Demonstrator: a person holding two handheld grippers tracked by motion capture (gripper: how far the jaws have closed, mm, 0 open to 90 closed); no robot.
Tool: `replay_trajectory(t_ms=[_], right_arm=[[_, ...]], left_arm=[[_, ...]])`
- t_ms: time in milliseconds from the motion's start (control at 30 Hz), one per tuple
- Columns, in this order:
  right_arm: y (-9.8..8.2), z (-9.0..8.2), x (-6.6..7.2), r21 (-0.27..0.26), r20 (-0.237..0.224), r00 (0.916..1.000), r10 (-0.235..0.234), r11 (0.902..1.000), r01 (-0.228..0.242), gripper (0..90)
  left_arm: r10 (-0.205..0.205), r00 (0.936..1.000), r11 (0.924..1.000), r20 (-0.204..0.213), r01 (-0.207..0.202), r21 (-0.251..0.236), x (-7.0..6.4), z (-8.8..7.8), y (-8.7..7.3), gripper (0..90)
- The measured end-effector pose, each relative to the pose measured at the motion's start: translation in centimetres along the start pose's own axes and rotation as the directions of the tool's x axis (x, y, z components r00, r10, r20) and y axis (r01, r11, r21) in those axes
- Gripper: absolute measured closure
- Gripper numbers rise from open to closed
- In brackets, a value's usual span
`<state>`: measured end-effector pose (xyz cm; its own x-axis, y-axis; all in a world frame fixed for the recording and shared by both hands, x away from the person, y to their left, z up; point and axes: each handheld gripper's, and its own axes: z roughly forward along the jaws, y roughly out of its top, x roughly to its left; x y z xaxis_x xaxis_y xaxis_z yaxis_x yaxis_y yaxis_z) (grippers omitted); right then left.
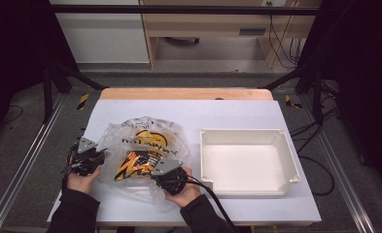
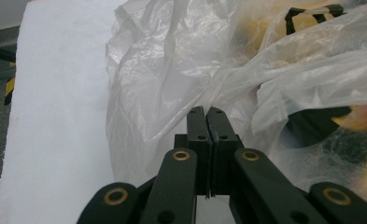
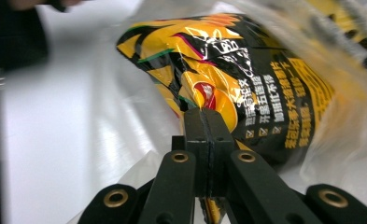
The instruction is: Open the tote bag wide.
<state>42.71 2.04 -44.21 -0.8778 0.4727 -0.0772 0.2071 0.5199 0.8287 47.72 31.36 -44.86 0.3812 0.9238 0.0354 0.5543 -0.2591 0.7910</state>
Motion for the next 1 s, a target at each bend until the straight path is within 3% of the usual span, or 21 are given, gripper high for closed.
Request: replay_trajectory(t_ms=[67, 133, 233, 400, 500, 600, 633, 767, 933, 1000], right_arm=[[-0.4, -0.4, 0.3, -0.011, -0.026, 0.9995, 0.020, 0.9997, -0.020, 89.1], [-0.8, -0.5, 0.4, -0.028, -0.045, 0.9981, 0.042, 0.9987, -0.044, 80.8], [-1.2, -1.1, 0.3, -0.059, -0.012, 0.9986, 0.051, 0.9969, -0.052, 71.7], [-2.3, -0.6, 0.4, 0.004, -0.005, 0.9987, 0.050, 0.9987, -0.050, 62.9], [-2.7, -0.2, 0.5, 0.024, -0.004, 0.9988, 0.048, 0.9985, -0.048, 63.3], [-3.0, 0.2, 0.6, 0.023, 0.002, 0.9992, 0.039, 0.9990, -0.039, 71.1], [-3.0, 0.1, 0.6, 0.011, 0.006, 0.9994, 0.033, 0.9994, -0.033, 79.0], [-2.9, -0.2, 0.7, 0.007, 0.008, 0.9995, 0.031, 0.9995, -0.031, 87.3], [-2.3, -1.2, 0.3, -0.029, -0.006, 0.9987, 0.051, 0.9983, -0.051, 88.5], [-1.7, -2.3, 0.0, -0.068, -0.031, 0.9974, 0.065, 0.9955, -0.067, 88.6]], left_arm=[[0.004, 1.0000, 1.0000, 0.000, -0.004, 0.001, -0.1, 0.0, 0.0, 89.1], [0.002, 1.0000, 1.0000, 0.002, -0.002, 0.000, -0.1, 0.0, 0.0, 89.1], [0.002, 1.0000, 1.0000, 0.001, -0.002, 0.000, -0.1, 0.0, 0.0, 89.1], [0.003, 1.0000, 1.0000, 0.002, -0.003, 0.000, -0.2, 0.0, 0.0, 89.0], [0.005, 1.0000, 1.0000, 0.003, -0.005, 0.000, -0.2, 0.0, 0.0, 89.0], [0.007, 1.0000, 1.0000, 0.004, -0.007, 0.003, -0.1, 0.0, 0.0, 89.0], [0.002, 1.0000, 1.0000, 0.004, -0.002, 0.001, -0.1, 0.0, 0.0, 89.0], [0.003, 1.0000, 1.0000, 0.002, -0.003, 0.000, -0.1, 0.0, 0.0, 89.0], [0.003, 1.0000, 1.0000, 0.001, -0.003, -0.002, -0.1, 0.0, 0.0, 89.0], [0.003, 1.0000, 1.0000, 0.001, -0.003, -0.002, -0.1, 0.0, 0.0, 89.0]])
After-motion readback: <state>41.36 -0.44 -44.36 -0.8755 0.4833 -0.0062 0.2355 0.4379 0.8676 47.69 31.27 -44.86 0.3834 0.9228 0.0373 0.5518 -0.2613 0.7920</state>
